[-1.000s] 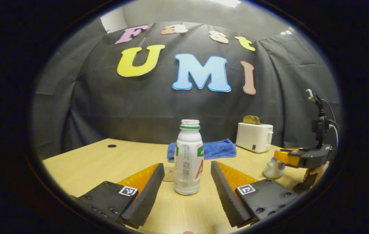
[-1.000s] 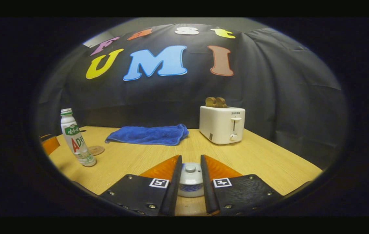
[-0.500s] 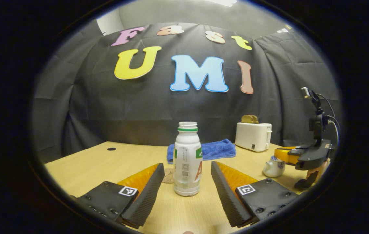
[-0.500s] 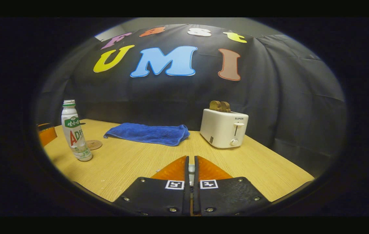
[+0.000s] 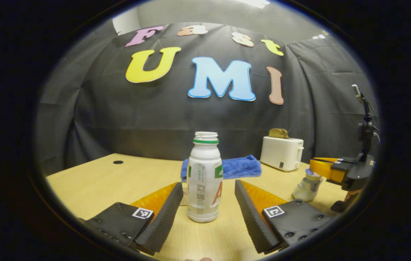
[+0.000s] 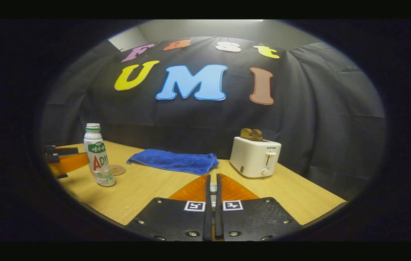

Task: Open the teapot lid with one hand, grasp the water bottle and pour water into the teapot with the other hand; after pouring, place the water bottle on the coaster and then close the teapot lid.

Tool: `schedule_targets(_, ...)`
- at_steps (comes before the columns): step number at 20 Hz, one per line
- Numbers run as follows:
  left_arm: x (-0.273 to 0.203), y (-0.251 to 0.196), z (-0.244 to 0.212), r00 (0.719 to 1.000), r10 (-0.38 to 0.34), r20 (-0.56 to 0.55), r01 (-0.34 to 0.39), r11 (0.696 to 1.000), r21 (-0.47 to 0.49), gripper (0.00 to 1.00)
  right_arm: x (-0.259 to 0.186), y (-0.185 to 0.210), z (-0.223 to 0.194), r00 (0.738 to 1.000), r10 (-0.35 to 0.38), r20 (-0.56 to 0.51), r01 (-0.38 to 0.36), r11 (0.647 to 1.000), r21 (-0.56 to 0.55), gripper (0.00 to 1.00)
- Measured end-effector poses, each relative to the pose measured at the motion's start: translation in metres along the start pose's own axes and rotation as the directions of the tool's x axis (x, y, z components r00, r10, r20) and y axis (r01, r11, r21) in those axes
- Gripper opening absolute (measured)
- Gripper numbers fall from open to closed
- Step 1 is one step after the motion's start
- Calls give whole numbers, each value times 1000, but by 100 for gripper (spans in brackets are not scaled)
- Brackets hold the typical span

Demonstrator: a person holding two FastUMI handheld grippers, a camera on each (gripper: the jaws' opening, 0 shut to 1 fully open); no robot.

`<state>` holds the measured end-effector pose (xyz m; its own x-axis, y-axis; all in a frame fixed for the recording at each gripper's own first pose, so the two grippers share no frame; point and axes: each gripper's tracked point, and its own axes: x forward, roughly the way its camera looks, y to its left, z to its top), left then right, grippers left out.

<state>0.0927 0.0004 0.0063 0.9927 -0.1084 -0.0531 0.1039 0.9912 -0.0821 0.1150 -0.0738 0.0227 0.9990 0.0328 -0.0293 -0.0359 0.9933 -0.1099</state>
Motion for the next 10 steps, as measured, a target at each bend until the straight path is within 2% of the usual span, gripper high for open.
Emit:
schedule_targets(2,13,6,-2,999,29,-13,-29,1000,-2,100,-3,3,-1,1000,15,-3,-15,1000,8,4)
schedule_targets(3,19,5,-7,999,31,-27,-31,999,-10,95,-4,3,-2,1000,19,-3,-19,1000,11,4)
schedule_targets(4,25,4,-9,999,30,-39,-30,999,-17,95,-5,3,-2,1000,23,-1,-23,1000,14,4)
schedule_targets(5,31,3,-14,998,24,-52,-25,999,-20,100,-6,5,-2,1000,28,-1,-28,999,15,4)
schedule_targets(10,53,7,-23,995,42,-87,-45,999,-29,100,-10,9,-8,999,52,-15,-52,999,16,4)
